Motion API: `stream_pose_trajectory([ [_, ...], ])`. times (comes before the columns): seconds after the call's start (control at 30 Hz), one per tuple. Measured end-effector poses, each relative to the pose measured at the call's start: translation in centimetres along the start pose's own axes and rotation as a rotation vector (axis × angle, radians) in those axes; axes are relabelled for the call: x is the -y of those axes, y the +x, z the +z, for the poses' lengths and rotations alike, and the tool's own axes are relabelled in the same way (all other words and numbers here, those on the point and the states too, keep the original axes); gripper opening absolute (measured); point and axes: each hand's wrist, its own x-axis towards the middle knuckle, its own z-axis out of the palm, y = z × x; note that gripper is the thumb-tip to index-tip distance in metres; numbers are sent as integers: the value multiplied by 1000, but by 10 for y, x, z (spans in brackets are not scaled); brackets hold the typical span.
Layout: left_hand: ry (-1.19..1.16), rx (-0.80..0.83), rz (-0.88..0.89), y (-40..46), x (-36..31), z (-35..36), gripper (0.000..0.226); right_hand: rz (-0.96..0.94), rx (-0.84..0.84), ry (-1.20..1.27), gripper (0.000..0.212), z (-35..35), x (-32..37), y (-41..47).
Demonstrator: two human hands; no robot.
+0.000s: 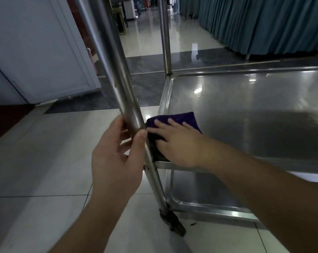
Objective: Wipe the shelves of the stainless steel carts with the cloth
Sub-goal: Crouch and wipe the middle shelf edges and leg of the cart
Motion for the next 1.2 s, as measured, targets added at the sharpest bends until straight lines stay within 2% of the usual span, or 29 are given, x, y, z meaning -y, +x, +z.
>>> stream_pose_trajectory([
  [0.1,1,23,44,-5,-3,0,19,-50,18,75,52,-7,-11,-43],
  [0.23,0,40,35,-6,-5,0,20,-97,67,15,56,-18,-34,-99],
  [0.4,-10,27,9,-4,-3,1,21,93,12,26,46,-30,-76,-134],
  [0.5,-17,6,-5,-5,-2,3,22,206,-46,3,48,-24,-76,-131],
  [0.6,-22,-15,-9,-5,-1,4,19,221,-112,-71,68,-8,-46,-102],
  [0.73,14,-23,-8,-3,2,4,19,72,-97,-46,58,9,8,-46],
  [0.83,40,-29,-16,-1,4,4,19,103,-136,13,61,13,10,-40],
  [0.93,53,-39,-32,0,3,5,17,182,-149,-19,66,5,-21,-63],
  [1.0,50,-36,-35,-1,2,6,16,245,-120,-113,62,-4,-58,-86],
  [1.1,72,-42,-43,-2,-1,6,18,471,-91,-161,68,-26,-131,-129],
  [1.2,65,-50,-56,-4,-4,7,16,740,-170,-78,65,-44,-193,-169],
])
